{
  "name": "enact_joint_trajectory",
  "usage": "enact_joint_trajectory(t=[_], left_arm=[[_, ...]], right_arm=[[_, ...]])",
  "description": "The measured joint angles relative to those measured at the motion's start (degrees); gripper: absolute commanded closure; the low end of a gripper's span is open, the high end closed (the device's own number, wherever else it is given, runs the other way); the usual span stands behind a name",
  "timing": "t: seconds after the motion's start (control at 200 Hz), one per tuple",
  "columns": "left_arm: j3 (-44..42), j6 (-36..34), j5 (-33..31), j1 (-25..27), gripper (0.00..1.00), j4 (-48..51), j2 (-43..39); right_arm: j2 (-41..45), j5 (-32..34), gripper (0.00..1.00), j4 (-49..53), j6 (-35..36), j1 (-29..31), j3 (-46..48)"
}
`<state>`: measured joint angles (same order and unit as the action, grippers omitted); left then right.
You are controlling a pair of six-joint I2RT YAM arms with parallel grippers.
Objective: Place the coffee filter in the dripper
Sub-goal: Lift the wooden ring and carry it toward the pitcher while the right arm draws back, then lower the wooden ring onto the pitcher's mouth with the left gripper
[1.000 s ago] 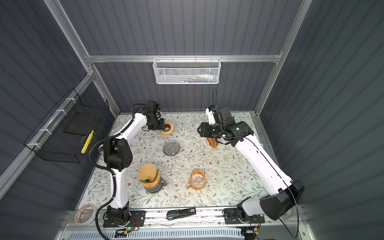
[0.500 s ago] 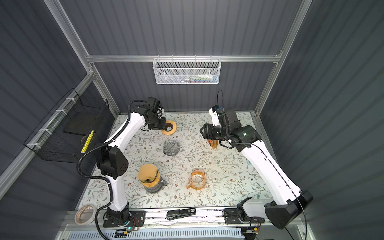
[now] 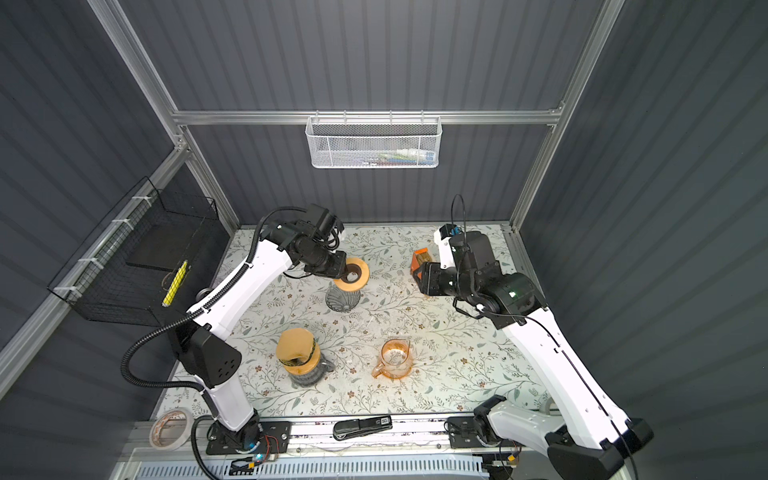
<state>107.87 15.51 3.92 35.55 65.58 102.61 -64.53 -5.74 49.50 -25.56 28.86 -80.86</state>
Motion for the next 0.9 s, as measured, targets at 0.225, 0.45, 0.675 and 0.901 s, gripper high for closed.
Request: enact_joint_trajectory(t=[0.225,0.45,0.675,0.901], left_arm=[[-5.86,3.58,0.79,9.51,1.0,-1.86,0.02],[-10.67,8.2,1.22,14.8,1.0,-4.42,0.04],[-12.15,11.67,1.2,19.87,1.0,-7.34,0.15],[-13.25,14.14,1.01,23.12,1.0,-9.88,2.64]], right_arm=[[2.49,-2.51,0.49,0.04,-1.2,-3.43,3.32],[2.89,-4.74,0.49,0.28,-1.46,-5.64,3.5],[3.23,-6.25,0.49,0.33,-1.44,-7.89,3.5],[3.21,-8.02,0.49,0.24,-1.44,-8.52,3.65]])
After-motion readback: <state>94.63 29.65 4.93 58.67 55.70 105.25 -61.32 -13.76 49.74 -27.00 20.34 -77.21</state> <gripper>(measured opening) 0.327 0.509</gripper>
